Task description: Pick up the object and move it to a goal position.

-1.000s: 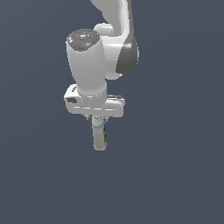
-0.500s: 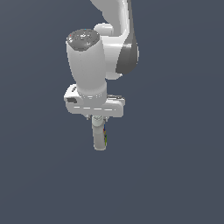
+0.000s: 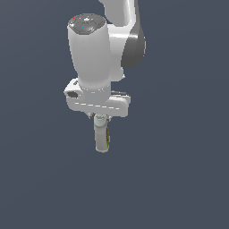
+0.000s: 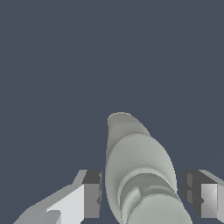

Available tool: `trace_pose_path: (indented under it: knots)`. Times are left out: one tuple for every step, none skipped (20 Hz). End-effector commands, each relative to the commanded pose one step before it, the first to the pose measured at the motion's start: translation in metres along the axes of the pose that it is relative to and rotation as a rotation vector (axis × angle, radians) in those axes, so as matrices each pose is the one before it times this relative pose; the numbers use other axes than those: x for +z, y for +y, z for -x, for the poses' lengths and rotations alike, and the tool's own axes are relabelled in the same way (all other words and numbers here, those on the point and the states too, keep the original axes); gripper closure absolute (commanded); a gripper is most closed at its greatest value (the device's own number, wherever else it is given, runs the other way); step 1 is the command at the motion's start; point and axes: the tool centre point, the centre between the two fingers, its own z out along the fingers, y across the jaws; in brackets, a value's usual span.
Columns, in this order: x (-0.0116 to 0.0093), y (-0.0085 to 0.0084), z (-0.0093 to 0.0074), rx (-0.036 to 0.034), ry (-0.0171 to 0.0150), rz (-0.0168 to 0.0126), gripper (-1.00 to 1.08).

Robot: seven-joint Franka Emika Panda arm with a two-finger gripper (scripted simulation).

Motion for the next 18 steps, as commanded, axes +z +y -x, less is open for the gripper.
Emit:
trace_pose_path:
  knots:
    - [-0.02471,-0.00271,-0.00546,0.02880,0.03484,0.00187,1.08]
    - [-0.00791,-0.00114,-0.00138,0.01368,0.00953,0.00184,1.08]
    - [-0.00843,-0.00121,-0.00147,0.01460,0.01017,0.00198,1.08]
    - [-0.00895,-0.00128,-0.00157,0.01549,0.01079,0.00213,1.08]
    - [-0.00946,-0.00135,-0.00166,0.01638,0.01141,0.00228,1.08]
    - [-0.00996,-0.00142,-0.00175,0.01725,0.01202,0.00242,1.08]
    - [-0.01045,-0.00148,-0.00184,0.01812,0.01263,0.00258,1.08]
    - [-0.01089,-0.00153,-0.00192,0.01888,0.01316,0.00272,1.08]
    - [-0.01092,-0.00154,-0.00193,0.01894,0.01320,0.00276,1.08]
    - [-0.01086,-0.00153,-0.00193,0.01884,0.01314,0.00279,1.08]
    - [-0.01081,-0.00152,-0.00193,0.01877,0.01309,0.00281,1.08]
    - [-0.01077,-0.00152,-0.00193,0.01870,0.01305,0.00283,1.08]
    - [-0.01074,-0.00151,-0.00193,0.01865,0.01302,0.00286,1.08]
    - [-0.01072,-0.00151,-0.00194,0.01861,0.01300,0.00289,1.08]
    - [-0.01071,-0.00151,-0.00194,0.01859,0.01299,0.00292,1.08]
    - [-0.01071,-0.00151,-0.00195,0.01859,0.01299,0.00295,1.08]
    - [-0.01071,-0.00152,-0.00196,0.01860,0.01300,0.00299,1.08]
    - [-0.01073,-0.00153,-0.00197,0.01862,0.01302,0.00302,1.08]
